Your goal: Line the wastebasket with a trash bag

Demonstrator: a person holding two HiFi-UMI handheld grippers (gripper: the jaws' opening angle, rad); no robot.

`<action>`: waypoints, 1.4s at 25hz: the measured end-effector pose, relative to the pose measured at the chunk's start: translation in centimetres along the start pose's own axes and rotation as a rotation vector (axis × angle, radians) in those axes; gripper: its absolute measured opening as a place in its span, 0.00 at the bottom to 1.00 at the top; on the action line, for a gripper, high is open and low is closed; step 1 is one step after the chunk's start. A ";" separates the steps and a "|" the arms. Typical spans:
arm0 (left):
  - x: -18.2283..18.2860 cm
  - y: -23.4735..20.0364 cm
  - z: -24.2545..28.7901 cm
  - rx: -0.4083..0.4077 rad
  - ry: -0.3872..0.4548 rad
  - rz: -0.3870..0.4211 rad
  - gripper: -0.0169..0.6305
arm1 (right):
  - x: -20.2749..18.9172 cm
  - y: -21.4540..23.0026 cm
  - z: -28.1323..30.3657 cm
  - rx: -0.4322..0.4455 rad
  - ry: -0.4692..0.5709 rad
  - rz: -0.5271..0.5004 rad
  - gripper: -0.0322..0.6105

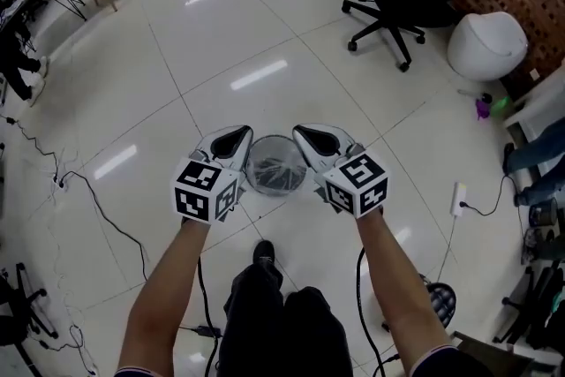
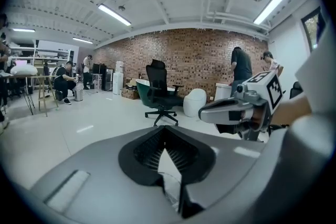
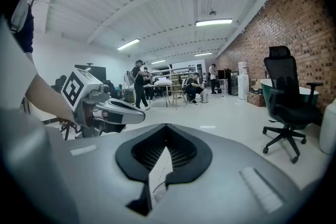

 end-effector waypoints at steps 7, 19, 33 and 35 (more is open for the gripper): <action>9.2 5.8 -6.2 -0.030 0.022 -0.008 0.04 | 8.3 -4.0 -8.3 -0.034 0.013 0.009 0.05; 18.8 11.9 -15.7 -0.103 0.069 0.026 0.04 | 18.1 -11.0 -16.8 -0.083 0.079 0.019 0.05; 22.6 11.3 -23.4 -0.172 0.161 0.050 0.04 | 23.8 -18.6 -19.2 -0.160 0.165 -0.022 0.05; 22.9 11.4 -24.1 -0.183 0.170 0.059 0.04 | 24.2 -19.3 -19.5 -0.159 0.170 -0.027 0.05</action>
Point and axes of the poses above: the fingertips, and each gripper's own axes: z forward along the fingers, y to its right, x out of its top, the point moved 10 cm from there along -z, backward along the fingers, and after that the axes turned 1 degree about y, right-handed, at the moved point
